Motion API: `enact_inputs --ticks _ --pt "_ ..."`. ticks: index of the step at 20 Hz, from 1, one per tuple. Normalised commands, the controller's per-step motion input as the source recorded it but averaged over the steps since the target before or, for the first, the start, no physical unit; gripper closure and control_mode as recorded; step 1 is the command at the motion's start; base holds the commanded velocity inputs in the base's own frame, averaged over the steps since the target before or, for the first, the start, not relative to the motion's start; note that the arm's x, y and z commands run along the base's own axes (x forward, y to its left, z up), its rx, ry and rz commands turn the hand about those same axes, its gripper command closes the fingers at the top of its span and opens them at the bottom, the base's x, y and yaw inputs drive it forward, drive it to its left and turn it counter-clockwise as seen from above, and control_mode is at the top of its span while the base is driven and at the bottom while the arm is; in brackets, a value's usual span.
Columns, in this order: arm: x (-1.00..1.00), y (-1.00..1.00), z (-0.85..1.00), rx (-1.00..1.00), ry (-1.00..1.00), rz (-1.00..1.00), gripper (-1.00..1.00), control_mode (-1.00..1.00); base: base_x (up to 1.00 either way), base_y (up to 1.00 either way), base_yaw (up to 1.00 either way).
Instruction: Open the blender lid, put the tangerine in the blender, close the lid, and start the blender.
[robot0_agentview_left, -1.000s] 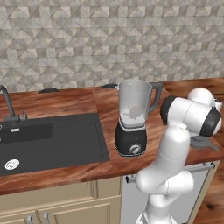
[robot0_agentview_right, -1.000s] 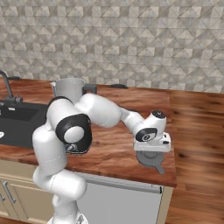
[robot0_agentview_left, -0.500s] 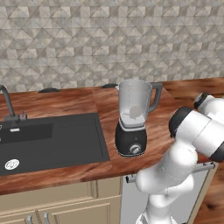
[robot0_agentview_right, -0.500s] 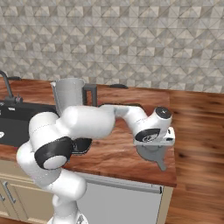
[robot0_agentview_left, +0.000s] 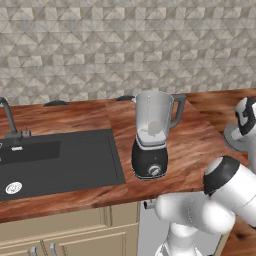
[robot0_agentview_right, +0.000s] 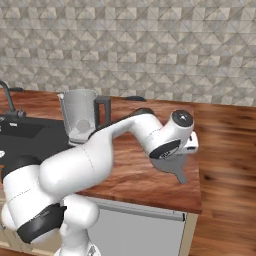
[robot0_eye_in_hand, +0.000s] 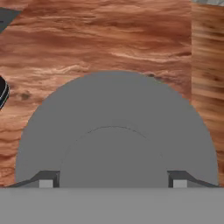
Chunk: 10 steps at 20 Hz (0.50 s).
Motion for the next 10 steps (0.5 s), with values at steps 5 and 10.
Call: enact_inputs --ticks 5,10 --pt "-0.18 0.39 0.98 -0.02 -0.01 0.07 1.00 -1.00 0.00 0.00 0.00" --pt "-0.10 0.49 0.87 -0.02 0.00 0.09 1.00 -1.00 0.00 0.00 0.00"
